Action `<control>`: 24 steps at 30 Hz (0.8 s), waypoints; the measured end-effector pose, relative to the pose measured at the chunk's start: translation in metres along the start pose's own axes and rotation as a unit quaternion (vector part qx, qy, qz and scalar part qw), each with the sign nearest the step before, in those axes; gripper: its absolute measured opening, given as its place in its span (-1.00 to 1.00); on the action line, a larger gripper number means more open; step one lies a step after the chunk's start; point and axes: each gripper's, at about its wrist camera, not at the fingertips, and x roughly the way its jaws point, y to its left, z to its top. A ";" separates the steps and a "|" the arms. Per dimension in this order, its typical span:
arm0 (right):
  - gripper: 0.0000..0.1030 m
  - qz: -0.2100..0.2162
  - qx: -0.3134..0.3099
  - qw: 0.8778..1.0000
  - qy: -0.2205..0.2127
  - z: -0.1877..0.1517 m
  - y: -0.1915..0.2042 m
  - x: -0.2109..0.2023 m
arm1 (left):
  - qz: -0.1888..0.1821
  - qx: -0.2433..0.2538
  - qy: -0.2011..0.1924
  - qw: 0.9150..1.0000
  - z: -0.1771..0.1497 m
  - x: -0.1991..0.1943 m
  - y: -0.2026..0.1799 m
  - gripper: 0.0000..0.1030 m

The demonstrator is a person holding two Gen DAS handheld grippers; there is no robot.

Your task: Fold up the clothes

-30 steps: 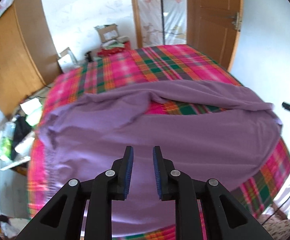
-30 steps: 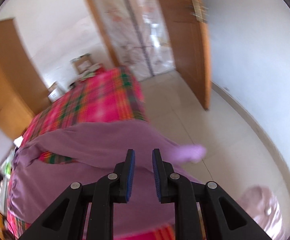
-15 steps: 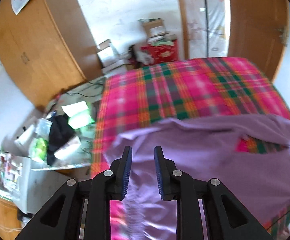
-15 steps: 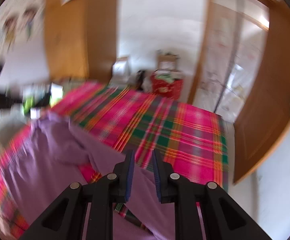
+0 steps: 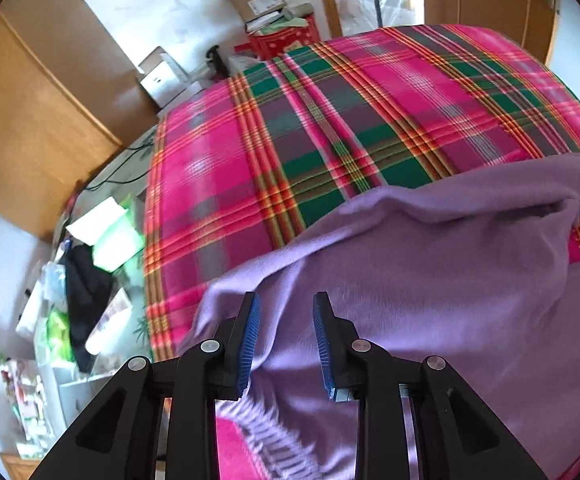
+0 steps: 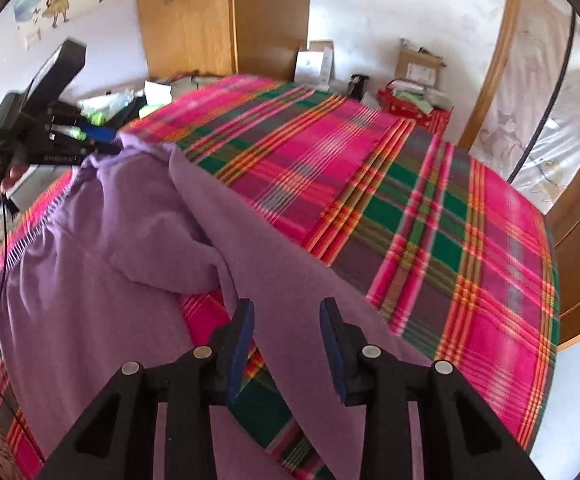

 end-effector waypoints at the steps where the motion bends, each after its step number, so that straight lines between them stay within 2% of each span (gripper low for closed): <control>1: -0.33 -0.001 -0.005 1.000 0.005 -0.001 0.002 0.003 | -0.001 0.005 -0.002 1.000 0.003 0.004 -0.001 -0.45; 7: -0.31 -0.020 -0.042 0.999 0.025 -0.006 0.018 0.019 | 0.029 0.056 0.001 0.998 0.009 0.022 -0.008 -0.45; 10: -0.32 -0.026 -0.029 0.999 0.029 -0.006 0.016 0.023 | 0.032 0.054 -0.001 0.998 0.010 0.026 -0.003 -0.45; 13: -0.54 -0.035 -0.021 0.999 0.030 -0.005 0.012 0.023 | 0.035 0.042 -0.006 0.998 0.012 0.032 0.003 -0.45; 17: -0.87 -0.047 -0.022 0.998 0.024 -0.003 0.011 0.020 | 0.041 0.055 -0.003 0.998 0.010 0.042 0.002 -0.45; 21: -0.89 -0.068 -0.015 0.998 0.006 0.008 0.002 0.014 | 0.050 0.068 -0.012 0.996 0.012 0.045 -0.002 -0.45; 24: -0.89 -0.081 -0.004 0.997 -0.010 0.021 -0.011 0.010 | 0.045 0.057 -0.018 0.997 0.014 0.045 0.001 -0.47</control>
